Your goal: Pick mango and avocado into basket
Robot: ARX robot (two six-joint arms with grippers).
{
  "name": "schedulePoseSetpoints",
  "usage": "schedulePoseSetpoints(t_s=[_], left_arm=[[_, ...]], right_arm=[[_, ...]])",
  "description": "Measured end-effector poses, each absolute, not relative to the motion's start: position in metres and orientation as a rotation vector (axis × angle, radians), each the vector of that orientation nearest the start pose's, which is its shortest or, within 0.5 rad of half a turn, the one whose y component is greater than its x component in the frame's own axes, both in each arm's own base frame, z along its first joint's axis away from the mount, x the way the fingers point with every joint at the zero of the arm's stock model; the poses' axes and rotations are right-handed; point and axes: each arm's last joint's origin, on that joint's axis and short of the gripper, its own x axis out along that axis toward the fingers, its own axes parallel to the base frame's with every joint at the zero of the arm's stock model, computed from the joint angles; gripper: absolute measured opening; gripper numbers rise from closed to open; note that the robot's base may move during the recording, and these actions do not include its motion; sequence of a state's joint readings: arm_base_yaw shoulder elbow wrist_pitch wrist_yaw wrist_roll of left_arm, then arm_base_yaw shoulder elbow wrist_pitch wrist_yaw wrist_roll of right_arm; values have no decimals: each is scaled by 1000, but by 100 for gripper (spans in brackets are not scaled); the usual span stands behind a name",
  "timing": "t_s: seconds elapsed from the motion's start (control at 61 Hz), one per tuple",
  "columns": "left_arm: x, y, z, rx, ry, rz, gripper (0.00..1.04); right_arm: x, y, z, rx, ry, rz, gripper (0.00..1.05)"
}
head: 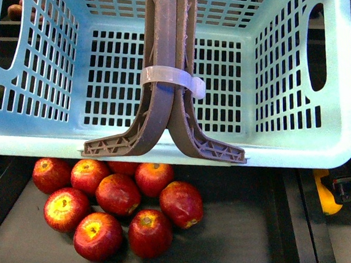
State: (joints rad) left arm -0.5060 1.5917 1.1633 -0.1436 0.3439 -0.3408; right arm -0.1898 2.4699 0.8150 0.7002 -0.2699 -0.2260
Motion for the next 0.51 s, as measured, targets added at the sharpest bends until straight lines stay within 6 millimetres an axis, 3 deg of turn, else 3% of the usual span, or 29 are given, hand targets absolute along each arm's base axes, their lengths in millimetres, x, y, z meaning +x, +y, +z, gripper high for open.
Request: schedulePoseSetpoints(t_s=[0.508], left_arm=[[304, -180, 269, -263, 721, -716, 5]], right_arm=[[335, -43, -82, 20, 913, 156, 97]])
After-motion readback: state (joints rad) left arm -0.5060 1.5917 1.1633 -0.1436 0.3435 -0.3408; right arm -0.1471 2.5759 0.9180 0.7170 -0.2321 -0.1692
